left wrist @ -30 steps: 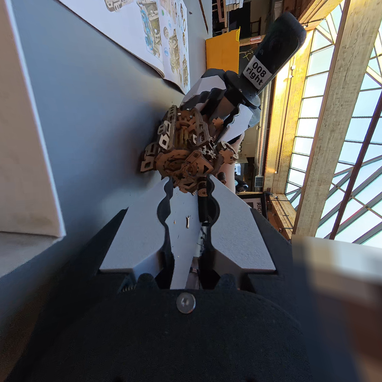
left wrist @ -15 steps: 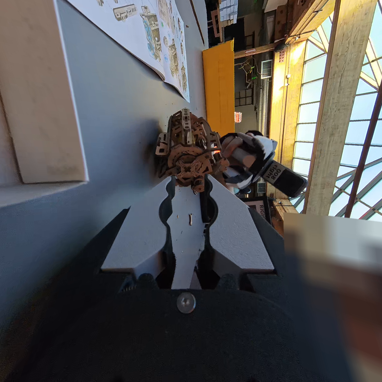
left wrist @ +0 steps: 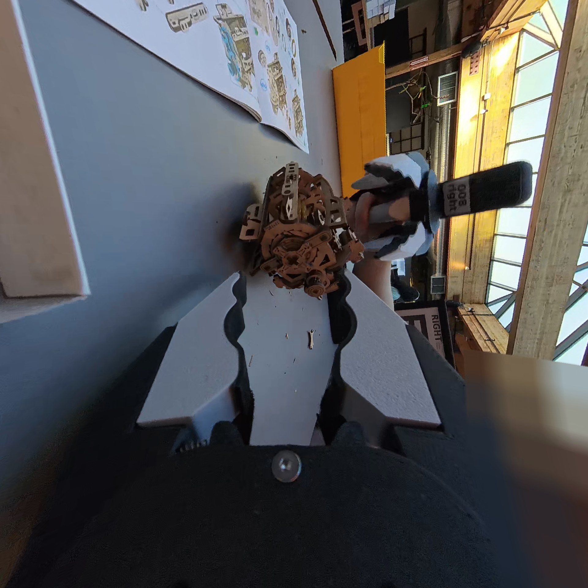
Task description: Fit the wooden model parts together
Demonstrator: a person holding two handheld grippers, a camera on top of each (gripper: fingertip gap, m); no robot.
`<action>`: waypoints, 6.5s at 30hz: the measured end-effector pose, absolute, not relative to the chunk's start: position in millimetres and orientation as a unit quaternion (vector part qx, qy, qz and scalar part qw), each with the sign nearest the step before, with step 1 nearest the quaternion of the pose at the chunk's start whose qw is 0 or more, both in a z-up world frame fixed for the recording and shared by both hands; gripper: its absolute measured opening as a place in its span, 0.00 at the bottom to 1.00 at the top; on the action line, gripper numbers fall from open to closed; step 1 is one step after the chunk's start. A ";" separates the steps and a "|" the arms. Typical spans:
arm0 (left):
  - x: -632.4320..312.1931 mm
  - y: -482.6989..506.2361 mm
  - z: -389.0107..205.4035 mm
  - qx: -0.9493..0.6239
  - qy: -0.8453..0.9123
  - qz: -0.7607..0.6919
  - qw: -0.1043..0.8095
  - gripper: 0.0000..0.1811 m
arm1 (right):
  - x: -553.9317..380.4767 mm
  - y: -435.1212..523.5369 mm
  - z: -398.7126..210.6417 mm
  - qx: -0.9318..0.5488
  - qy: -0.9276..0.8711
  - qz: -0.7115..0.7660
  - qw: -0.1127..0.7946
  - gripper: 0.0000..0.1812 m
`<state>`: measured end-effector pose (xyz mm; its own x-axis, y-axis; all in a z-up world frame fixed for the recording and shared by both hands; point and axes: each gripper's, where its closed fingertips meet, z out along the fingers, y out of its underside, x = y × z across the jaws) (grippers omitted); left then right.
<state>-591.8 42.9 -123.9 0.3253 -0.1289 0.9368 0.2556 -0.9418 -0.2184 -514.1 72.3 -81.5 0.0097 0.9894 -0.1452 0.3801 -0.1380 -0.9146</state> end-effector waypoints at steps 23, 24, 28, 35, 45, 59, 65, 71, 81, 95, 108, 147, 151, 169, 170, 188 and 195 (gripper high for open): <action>-562.6 21.6 -111.4 -0.790 0.067 -0.584 0.174 0.35 | -537.7 63.5 -118.3 -0.718 -0.456 0.513 0.119 0.28; -561.0 18.4 -107.3 -0.791 0.074 -0.583 0.170 0.35 | -536.7 62.1 -114.0 -0.728 -0.434 0.521 0.094 0.28; -557.7 11.4 -91.9 -0.791 0.089 -0.585 0.156 0.34 | -529.1 51.1 -103.3 -0.766 -0.382 0.517 -0.013 0.27; -552.8 3.1 -79.1 -0.755 0.046 -0.647 0.096 0.31 | -516.3 34.7 -92.6 -0.800 -0.304 0.494 -0.153 0.25; -557.2 -0.3 -88.9 -0.727 -0.028 -0.686 0.016 0.27 | -513.3 4.5 -111.1 -0.778 -0.245 0.505 -0.281 0.29; -552.9 -0.1 -103.6 -0.741 -0.028 -0.671 -0.001 0.28 | -511.8 1.5 -120.1 -0.766 -0.245 0.512 -0.301 0.29; -547.0 -2.1 -104.8 -0.743 -0.018 -0.668 -0.006 0.28 | -512.9 1.2 -119.4 -0.763 -0.244 0.516 -0.302 0.29; -562.0 -0.6 -105.4 -0.749 -0.029 -0.662 0.000 0.28 | -509.9 1.4 -117.7 -0.758 -0.237 0.520 -0.315 0.29; -569.9 25.2 -117.4 -0.764 -0.077 -0.640 -0.021 0.34 | -505.6 13.9 -129.5 -0.797 -0.236 0.472 -0.293 0.34; -570.8 34.5 -123.4 -0.795 0.032 -0.604 0.040 0.37 | -500.9 15.2 -128.3 -0.794 -0.262 0.472 -0.278 0.33; -562.6 32.5 -122.4 -0.797 0.244 -0.501 0.230 0.48 | -484.2 25.6 -119.1 -0.780 -0.274 0.499 -0.261 0.43; -546.5 31.5 -150.4 -0.720 0.542 -0.093 0.424 0.24 | -498.8 40.9 -142.6 -0.775 -0.487 0.200 0.350 0.24; -548.1 16.1 -137.2 -0.742 0.523 -0.132 0.397 0.24 | -502.5 26.4 -131.0 -0.787 -0.481 0.261 0.286 0.24; -556.4 -11.3 -128.7 -0.835 0.445 -0.210 0.247 0.30 | -511.0 -7.6 -120.9 -0.802 -0.415 0.429 -0.035 0.25; -557.1 -9.3 -128.5 -0.835 0.446 -0.205 0.251 0.30 | -510.9 -7.0 -121.0 -0.800 -0.414 0.432 -0.045 0.24; -556.0 11.1 -118.1 -0.875 0.358 -0.284 0.161 0.25 | -509.1 14.7 -106.6 -0.762 -0.352 0.512 -0.185 0.25; -554.4 21.6 -112.8 -0.877 0.333 -0.325 0.124 0.23 | -507.3 38.4 -106.4 -0.764 -0.347 0.512 -0.183 0.25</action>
<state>-554.4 21.6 -112.8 0.5675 -0.6640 0.4869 -0.5028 -0.7478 -0.4337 -507.3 38.4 -106.4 0.2347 0.3433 -0.9094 0.7181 -0.6918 -0.0759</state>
